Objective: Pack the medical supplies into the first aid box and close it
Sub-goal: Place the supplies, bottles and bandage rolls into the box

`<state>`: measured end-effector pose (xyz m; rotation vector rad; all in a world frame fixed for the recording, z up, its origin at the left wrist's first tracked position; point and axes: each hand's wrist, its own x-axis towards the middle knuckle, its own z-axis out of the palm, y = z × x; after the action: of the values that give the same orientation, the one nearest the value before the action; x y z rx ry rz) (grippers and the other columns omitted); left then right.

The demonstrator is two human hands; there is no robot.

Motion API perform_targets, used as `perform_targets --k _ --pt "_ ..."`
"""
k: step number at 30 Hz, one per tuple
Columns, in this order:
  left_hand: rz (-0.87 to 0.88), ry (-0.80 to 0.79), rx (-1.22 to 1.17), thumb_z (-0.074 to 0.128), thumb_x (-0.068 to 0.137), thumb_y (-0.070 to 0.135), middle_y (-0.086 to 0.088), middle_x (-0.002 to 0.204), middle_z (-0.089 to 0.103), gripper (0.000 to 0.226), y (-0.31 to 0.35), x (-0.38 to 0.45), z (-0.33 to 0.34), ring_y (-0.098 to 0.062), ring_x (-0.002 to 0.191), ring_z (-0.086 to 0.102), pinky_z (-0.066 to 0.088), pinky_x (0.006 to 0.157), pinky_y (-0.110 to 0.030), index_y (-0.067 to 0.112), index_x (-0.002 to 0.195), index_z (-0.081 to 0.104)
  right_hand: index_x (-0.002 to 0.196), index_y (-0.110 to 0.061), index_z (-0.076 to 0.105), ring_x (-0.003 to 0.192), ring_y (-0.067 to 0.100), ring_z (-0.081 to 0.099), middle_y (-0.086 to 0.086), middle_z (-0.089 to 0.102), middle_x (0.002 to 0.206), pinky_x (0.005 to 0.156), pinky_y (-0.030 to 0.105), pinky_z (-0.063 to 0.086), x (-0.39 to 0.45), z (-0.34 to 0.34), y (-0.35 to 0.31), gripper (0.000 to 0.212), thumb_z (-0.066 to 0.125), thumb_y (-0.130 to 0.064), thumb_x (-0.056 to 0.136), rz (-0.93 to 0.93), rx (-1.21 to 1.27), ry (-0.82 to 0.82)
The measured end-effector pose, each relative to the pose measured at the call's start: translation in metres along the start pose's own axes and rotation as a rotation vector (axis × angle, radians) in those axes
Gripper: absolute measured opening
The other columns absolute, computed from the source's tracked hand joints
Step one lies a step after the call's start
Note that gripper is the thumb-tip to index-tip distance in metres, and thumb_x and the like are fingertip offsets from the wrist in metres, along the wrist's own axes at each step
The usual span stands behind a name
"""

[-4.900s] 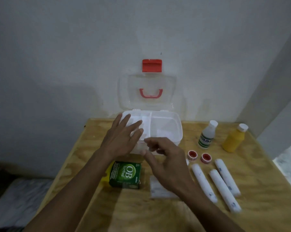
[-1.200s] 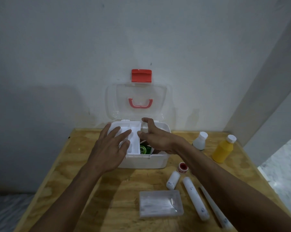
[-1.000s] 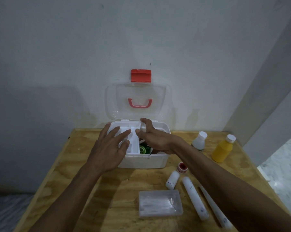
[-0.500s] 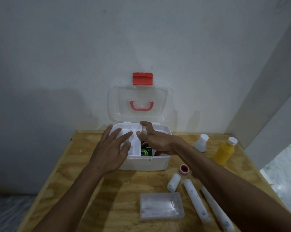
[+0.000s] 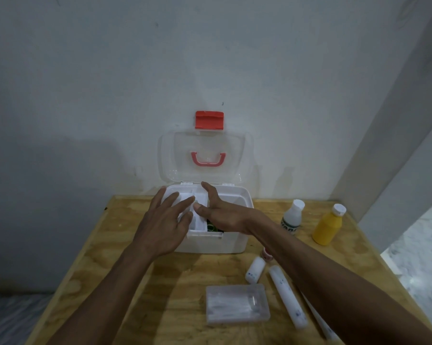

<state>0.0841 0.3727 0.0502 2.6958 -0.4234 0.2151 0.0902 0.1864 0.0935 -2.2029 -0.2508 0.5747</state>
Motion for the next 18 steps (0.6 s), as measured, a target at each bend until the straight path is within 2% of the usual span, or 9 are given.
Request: perform_targets --k 2,4,6,8,10,13,15,18 --pt "-0.005 -0.009 0.002 0.02 0.089 0.056 0.002 0.158 0.028 0.06 0.0 0.0 -0.001 -0.02 0.149 0.004 0.012 0.118 -0.043 0.038 0.143 0.04 0.152 -0.036 -0.011 0.138 0.029 0.039 0.008 0.025 0.16 0.114 0.04 0.03 -0.002 0.0 -0.002 0.067 0.032 -0.05 0.102 -0.005 -0.023 0.008" --pt "-0.004 -0.024 0.004 0.018 0.089 0.058 0.002 0.158 0.027 0.061 -0.001 0.0 -0.002 -0.019 0.149 0.002 0.011 0.118 -0.043 0.039 0.144 0.038 0.152 -0.036 -0.003 0.137 0.031 0.042 0.01 0.03 0.158 0.108 0.043 0.039 -0.009 -0.004 -0.007 0.062 0.032 -0.048 0.103 -0.021 -0.053 0.054" --pt "0.02 -0.029 0.015 0.015 0.089 0.061 0.0 0.158 0.028 0.063 -0.002 0.0 -0.003 -0.02 0.15 0.001 0.011 0.119 -0.043 0.04 0.144 0.037 0.152 -0.034 0.005 0.131 0.033 0.049 0.012 0.038 0.154 0.097 0.043 0.046 -0.023 -0.01 -0.016 0.058 0.032 -0.047 0.103 -0.046 -0.111 0.139" --pt "0.032 -0.03 0.021 0.015 0.088 0.062 -0.002 0.157 0.03 0.064 -0.003 0.001 -0.003 -0.021 0.15 0.002 0.01 0.119 -0.042 0.041 0.144 0.038 0.152 -0.029 0.016 0.12 0.029 0.057 0.014 0.051 0.144 0.099 0.043 0.044 -0.043 -0.017 -0.022 0.054 0.034 -0.045 0.103 -0.102 -0.189 0.251" --pt "0.024 -0.033 0.019 0.018 0.09 0.058 -0.003 0.157 0.03 0.061 -0.004 0.001 -0.002 -0.022 0.149 0.002 0.008 0.119 -0.041 0.04 0.144 0.039 0.146 -0.024 0.034 0.108 0.019 0.063 0.008 0.065 0.124 0.095 0.035 0.049 -0.067 -0.023 -0.02 0.048 0.043 -0.04 0.102 -0.194 -0.206 0.38" --pt "0.034 -0.038 0.023 0.015 0.089 0.062 -0.003 0.157 0.03 0.063 -0.005 0.002 -0.003 -0.021 0.15 0.002 0.005 0.12 -0.04 0.04 0.144 0.039 0.126 -0.023 0.058 0.092 0.003 0.065 -0.009 0.07 0.096 0.08 0.019 0.052 -0.102 -0.02 -0.005 0.033 0.061 -0.034 0.095 -0.313 -0.14 0.52" --pt "0.033 -0.053 0.02 0.017 0.089 0.06 -0.004 0.157 0.03 0.062 -0.002 0.001 -0.005 -0.021 0.149 0.001 0.002 0.119 -0.037 0.039 0.144 0.039 0.116 -0.022 0.065 0.088 0.002 0.067 -0.01 0.071 0.089 0.073 0.015 0.052 -0.119 -0.009 0.012 0.029 0.069 -0.033 0.089 -0.328 -0.068 0.532" --pt "0.04 -0.055 0.004 0.021 0.089 0.057 -0.007 0.156 0.033 0.061 0.001 0.001 -0.007 -0.021 0.149 0.004 0.0 0.12 -0.036 0.038 0.143 0.041 0.116 -0.027 0.066 0.093 0.001 0.066 -0.014 0.072 0.097 0.074 0.013 0.049 -0.138 0.016 0.045 0.037 0.075 -0.039 0.082 -0.292 -0.067 0.496"
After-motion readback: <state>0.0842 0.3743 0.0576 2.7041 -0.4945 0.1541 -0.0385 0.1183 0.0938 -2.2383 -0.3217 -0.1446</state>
